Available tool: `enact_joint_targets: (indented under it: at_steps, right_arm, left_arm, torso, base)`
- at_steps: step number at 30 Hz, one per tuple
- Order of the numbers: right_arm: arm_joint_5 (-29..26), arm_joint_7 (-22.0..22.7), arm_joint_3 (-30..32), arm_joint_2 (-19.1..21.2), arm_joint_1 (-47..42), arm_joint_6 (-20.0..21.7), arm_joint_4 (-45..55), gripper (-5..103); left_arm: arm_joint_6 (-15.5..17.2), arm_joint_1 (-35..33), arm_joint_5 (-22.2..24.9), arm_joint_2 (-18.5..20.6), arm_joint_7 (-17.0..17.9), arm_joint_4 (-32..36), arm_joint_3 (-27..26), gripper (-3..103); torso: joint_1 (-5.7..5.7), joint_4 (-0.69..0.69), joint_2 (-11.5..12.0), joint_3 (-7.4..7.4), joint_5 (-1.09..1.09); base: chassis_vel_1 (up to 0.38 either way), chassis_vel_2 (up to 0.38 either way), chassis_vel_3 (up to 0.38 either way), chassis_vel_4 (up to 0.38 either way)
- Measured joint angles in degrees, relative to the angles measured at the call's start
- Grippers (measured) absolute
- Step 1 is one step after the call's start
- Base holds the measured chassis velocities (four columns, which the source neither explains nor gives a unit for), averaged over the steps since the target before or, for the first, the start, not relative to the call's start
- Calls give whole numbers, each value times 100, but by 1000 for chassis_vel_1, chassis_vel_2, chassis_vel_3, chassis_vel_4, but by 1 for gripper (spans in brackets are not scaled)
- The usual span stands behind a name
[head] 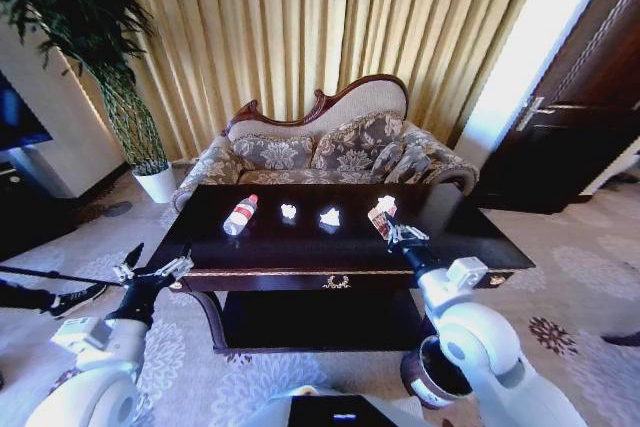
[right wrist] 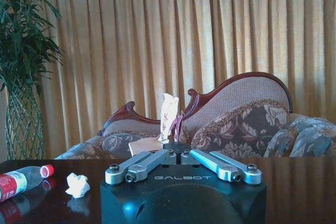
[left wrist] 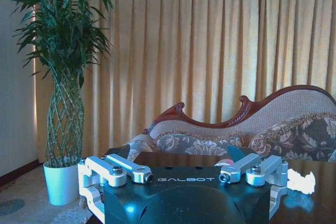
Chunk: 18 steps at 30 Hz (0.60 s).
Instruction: Move to the front of the table and place the trash on the table into the trash bin.
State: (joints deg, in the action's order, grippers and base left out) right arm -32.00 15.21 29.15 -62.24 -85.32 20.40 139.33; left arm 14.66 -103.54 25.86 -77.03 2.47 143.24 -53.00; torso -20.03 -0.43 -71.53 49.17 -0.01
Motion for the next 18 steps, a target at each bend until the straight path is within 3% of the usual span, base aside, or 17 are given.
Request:
enact_joint_targets:
  at_steps: [9,18]
  right_arm:
    - [79,1,-2,-117,-72,-23,0,0]
    - [164,2,4,-209,-138,-50,-27,0]
  left_arm:
    - [-4,0,22,31,-6,0,-36,100]
    - [-10,-5,28,39,-12,0,-36,100]
  torso:
    - [-2,0,1,1,0]
    - [3,0,-1,-1,0]
  base:
    - [69,-64,-81,86]
    - [213,-202,-207,211]
